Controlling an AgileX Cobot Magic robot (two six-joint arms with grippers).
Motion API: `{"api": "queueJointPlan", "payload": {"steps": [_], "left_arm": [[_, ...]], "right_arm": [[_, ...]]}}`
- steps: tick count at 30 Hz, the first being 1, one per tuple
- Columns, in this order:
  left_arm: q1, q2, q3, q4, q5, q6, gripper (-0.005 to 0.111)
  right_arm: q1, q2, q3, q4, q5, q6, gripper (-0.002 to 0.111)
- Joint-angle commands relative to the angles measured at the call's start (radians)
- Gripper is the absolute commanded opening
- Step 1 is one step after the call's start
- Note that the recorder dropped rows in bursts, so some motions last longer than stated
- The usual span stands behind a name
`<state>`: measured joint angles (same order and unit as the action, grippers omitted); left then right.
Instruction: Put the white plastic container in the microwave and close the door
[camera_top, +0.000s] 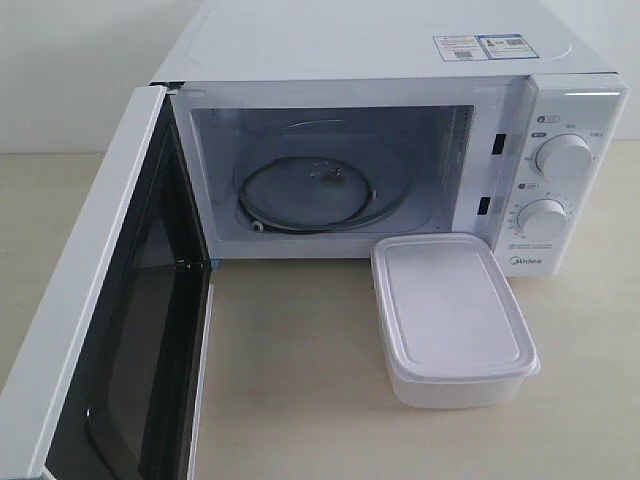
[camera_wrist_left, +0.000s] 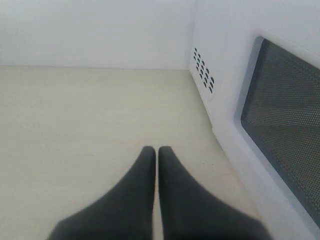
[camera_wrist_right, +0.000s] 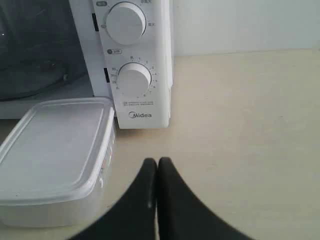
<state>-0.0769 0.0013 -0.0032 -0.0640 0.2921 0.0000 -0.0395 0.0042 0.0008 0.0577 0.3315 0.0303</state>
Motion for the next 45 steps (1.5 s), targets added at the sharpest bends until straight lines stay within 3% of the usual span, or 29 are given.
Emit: {"api": "queueJointPlan", "payload": {"steps": [1, 27, 40, 45], "left_arm": [[-0.005, -0.001, 0.003, 0.002, 0.003, 0.008, 0.004], [-0.005, -0.001, 0.003, 0.002, 0.003, 0.008, 0.004], [-0.005, -0.001, 0.003, 0.002, 0.003, 0.008, 0.004], [-0.005, -0.001, 0.003, 0.002, 0.003, 0.008, 0.004]], "right_arm": [[0.001, -0.004, -0.001, -0.003, -0.009, -0.004, 0.000], [0.001, -0.004, -0.001, -0.005, -0.016, -0.006, 0.000], [0.001, -0.004, -0.001, -0.005, -0.405, -0.017, 0.000], [0.001, -0.004, -0.001, -0.005, -0.665, -0.116, 0.000]]}}
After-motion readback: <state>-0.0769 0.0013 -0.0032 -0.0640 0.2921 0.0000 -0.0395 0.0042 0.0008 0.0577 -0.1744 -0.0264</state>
